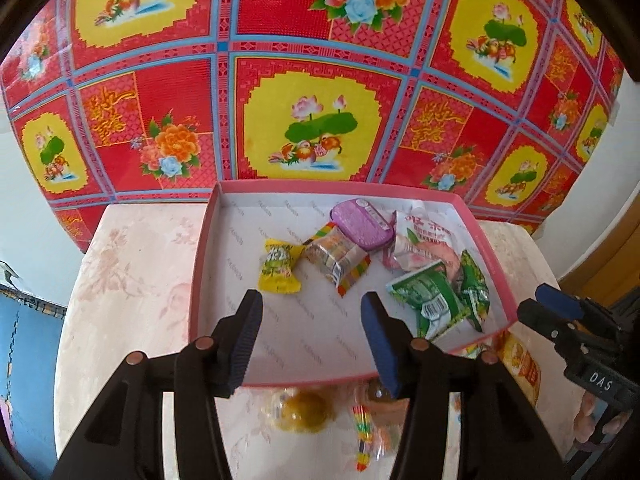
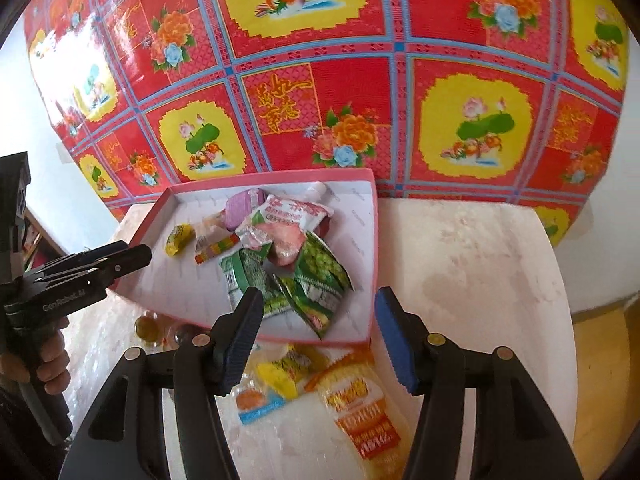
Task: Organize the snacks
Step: 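Move both tools out of the tray toward the remaining snacks on the table, then grasp the round yellow candy with the left tool while the right tool grasps the yellow rice-cracker bag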
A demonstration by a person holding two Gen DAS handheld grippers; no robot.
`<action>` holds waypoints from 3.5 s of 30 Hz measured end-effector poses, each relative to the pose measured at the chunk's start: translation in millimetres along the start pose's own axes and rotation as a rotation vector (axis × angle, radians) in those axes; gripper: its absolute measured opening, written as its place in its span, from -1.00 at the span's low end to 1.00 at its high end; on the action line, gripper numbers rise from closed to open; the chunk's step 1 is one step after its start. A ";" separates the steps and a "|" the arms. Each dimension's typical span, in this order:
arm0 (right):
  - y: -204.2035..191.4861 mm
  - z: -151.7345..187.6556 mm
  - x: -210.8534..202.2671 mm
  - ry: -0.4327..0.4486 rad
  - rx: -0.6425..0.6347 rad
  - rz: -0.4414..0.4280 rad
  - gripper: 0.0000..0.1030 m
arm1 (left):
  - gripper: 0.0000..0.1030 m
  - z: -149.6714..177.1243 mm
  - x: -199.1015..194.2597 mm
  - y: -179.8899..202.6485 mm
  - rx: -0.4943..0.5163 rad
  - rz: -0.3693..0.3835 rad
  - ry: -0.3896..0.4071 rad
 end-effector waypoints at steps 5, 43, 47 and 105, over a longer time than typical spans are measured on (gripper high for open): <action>7.7 10.2 -6.7 -0.011 0.004 0.002 0.15 | 0.05 10.7 -4.8 0.9 -0.007 -0.004 -0.013; 47.5 58.7 0.8 -0.128 0.028 0.012 0.15 | 0.04 62.9 11.6 3.9 -0.018 -0.047 -0.099; 44.9 59.8 0.8 -0.119 0.010 0.026 0.15 | 0.04 63.1 12.5 6.9 0.007 -0.066 -0.086; 32.3 51.4 -35.8 0.020 0.022 0.121 -0.26 | -0.23 48.8 -44.4 -8.0 0.005 -0.014 0.092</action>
Point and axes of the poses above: each gripper's, at about its wrist camera, not at the fingertips, and x roughly the way its jaws point, y to its right, z to its underside, the point moved 2 cm from there along x, roughly the way its jaws point, and after that the axes turned 12 degrees about x, right-handed, at the moved point
